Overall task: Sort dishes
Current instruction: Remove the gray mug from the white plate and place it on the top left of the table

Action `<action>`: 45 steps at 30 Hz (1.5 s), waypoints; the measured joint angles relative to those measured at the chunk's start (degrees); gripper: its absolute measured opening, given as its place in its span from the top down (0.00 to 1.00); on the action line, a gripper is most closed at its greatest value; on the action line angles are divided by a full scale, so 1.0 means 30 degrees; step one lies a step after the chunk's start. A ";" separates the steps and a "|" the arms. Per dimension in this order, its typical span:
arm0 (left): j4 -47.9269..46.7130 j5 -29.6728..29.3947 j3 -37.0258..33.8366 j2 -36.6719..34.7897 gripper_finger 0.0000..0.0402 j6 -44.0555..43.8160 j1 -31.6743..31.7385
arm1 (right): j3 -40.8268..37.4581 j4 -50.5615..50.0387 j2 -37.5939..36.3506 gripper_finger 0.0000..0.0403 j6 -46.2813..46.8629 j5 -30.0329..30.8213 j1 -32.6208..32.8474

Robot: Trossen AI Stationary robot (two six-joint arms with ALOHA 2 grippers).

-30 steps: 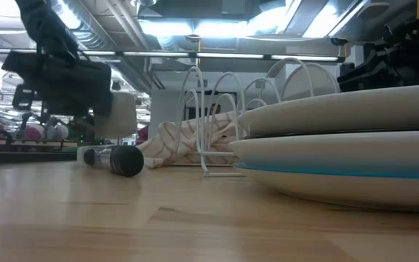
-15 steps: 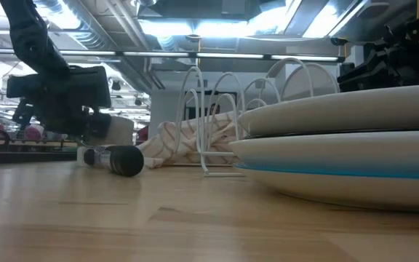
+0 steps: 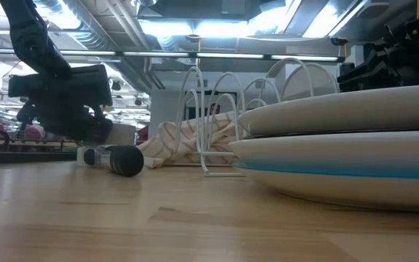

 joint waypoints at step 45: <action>-0.4373 0.6807 0.4009 0.0007 0.80 0.7102 -0.2047 | 0.0000 0.0015 0.0000 0.67 0.0000 -0.0022 0.0000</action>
